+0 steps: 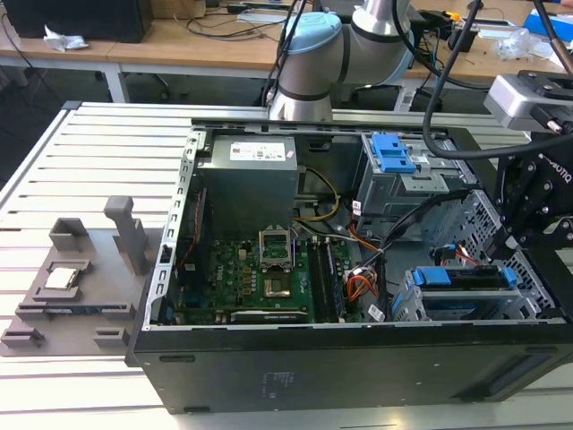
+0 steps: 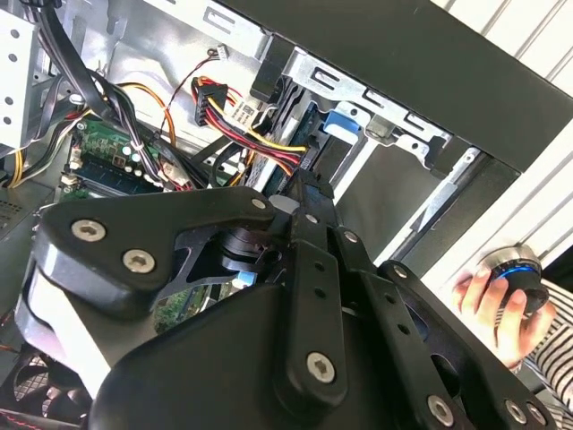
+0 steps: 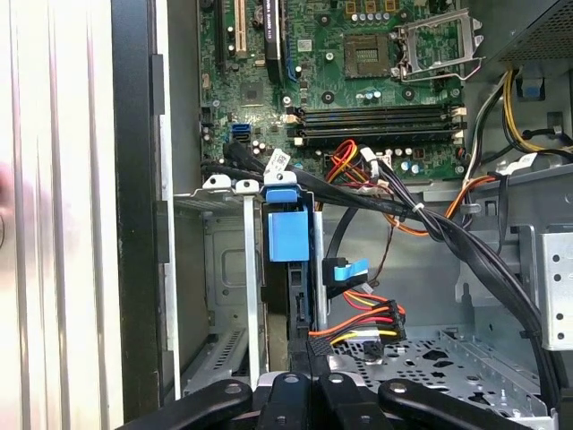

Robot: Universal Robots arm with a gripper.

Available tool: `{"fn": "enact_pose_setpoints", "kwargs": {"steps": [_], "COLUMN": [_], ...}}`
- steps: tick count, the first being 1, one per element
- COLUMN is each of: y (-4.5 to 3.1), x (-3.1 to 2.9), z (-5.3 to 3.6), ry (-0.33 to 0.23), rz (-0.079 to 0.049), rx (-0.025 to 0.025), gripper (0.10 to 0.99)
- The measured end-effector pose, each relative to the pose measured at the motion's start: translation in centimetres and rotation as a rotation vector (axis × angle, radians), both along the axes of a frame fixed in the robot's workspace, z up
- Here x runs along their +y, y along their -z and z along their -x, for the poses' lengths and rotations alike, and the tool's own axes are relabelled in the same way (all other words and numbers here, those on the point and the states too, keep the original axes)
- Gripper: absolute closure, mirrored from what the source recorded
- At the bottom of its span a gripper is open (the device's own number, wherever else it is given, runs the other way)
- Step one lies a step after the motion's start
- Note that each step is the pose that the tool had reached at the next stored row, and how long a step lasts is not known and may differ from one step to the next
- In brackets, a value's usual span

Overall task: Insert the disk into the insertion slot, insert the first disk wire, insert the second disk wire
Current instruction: 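Insert the second disk wire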

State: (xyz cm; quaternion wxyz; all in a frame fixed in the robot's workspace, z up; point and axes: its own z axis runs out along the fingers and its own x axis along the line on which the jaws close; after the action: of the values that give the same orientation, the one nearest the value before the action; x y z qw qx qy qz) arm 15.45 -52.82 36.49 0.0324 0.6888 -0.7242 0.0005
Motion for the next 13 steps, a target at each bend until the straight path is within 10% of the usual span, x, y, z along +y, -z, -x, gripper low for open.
{"fn": "enact_pose_setpoints", "kwargs": {"steps": [6,9,13], "y": [-0.01,-0.03,0.68], "x": [0.0,0.02,1.07], "z": [0.0,0.01,0.7], "ry": [0.0,0.0,-0.005], "rz": [0.0,0.0,0.001], "rx": [0.0,0.0,0.0], "gripper": [0.98,0.784,0.784]}}
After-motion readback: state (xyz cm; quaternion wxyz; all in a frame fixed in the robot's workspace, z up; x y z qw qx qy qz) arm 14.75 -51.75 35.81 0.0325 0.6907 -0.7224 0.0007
